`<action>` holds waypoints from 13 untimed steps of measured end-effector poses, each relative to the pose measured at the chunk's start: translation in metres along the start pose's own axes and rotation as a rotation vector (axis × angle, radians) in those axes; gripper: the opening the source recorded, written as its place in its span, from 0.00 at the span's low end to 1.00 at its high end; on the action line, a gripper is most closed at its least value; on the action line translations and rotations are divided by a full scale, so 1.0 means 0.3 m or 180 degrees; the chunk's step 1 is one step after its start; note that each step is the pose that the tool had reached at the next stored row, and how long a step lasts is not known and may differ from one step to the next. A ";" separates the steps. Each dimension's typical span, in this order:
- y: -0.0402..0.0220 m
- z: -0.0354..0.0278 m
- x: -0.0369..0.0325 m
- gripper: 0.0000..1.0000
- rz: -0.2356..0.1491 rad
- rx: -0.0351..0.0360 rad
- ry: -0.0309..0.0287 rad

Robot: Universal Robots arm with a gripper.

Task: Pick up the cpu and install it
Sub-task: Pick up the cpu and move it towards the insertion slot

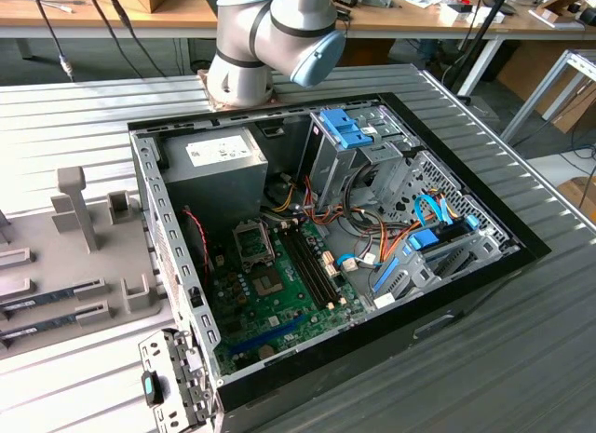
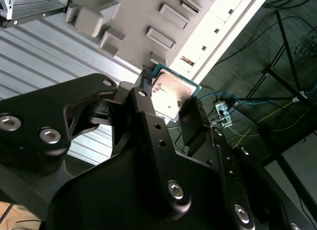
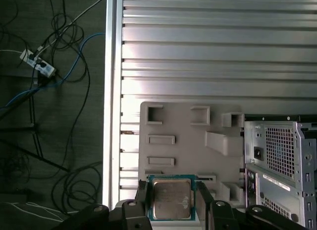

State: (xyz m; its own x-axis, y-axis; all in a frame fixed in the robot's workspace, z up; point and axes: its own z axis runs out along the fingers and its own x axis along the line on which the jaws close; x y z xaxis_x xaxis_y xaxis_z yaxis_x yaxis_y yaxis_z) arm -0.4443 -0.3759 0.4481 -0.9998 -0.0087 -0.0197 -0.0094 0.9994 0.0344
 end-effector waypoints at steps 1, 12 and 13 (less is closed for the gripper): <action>0.000 0.000 -0.003 0.47 0.0000 0.0001 0.0000; -0.001 0.003 -0.055 0.47 0.0000 0.0011 0.0000; -0.001 0.003 -0.059 0.47 0.0000 0.0011 0.0000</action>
State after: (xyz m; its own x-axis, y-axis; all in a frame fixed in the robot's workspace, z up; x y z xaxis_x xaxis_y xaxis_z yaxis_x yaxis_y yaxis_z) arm -0.4265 -0.3759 0.4476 -0.9998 -0.0088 -0.0196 -0.0094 0.9995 0.0311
